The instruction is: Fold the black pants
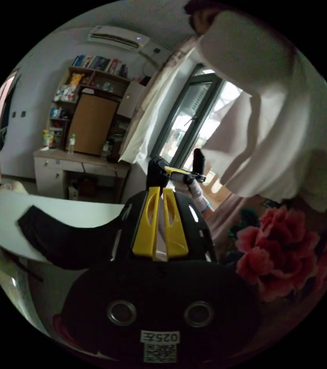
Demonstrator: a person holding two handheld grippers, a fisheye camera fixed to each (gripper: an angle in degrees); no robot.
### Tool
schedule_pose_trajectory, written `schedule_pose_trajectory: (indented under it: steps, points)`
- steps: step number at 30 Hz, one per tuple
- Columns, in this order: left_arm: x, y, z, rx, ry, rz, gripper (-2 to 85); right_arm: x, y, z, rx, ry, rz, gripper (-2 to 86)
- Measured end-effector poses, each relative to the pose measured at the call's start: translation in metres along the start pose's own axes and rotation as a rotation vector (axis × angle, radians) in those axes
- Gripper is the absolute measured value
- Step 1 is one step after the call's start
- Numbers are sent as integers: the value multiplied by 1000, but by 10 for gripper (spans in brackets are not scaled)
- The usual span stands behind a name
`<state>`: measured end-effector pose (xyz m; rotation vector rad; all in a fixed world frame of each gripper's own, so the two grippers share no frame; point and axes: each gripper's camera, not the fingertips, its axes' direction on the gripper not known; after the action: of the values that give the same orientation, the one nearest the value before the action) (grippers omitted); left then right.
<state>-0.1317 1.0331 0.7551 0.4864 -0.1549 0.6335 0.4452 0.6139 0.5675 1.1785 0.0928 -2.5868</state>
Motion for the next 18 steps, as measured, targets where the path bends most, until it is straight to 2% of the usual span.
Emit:
schedule_pose_trajectory:
  steps: [6,11,14,18]
  points:
    - [0,-12,-25,115,145,231,-16,-1,-21,-40,186,-103,-112,-10]
    - [-27,-4,-22,69,-64,182,-16,25,-37,-7,50,-37,-82,-10]
    - [-69,11,-17,8,-211,72,-16,57,-38,38,-57,3,-6,-10]
    - [-168,32,-11,-58,-406,-65,-16,143,-30,138,-139,9,183,-10]
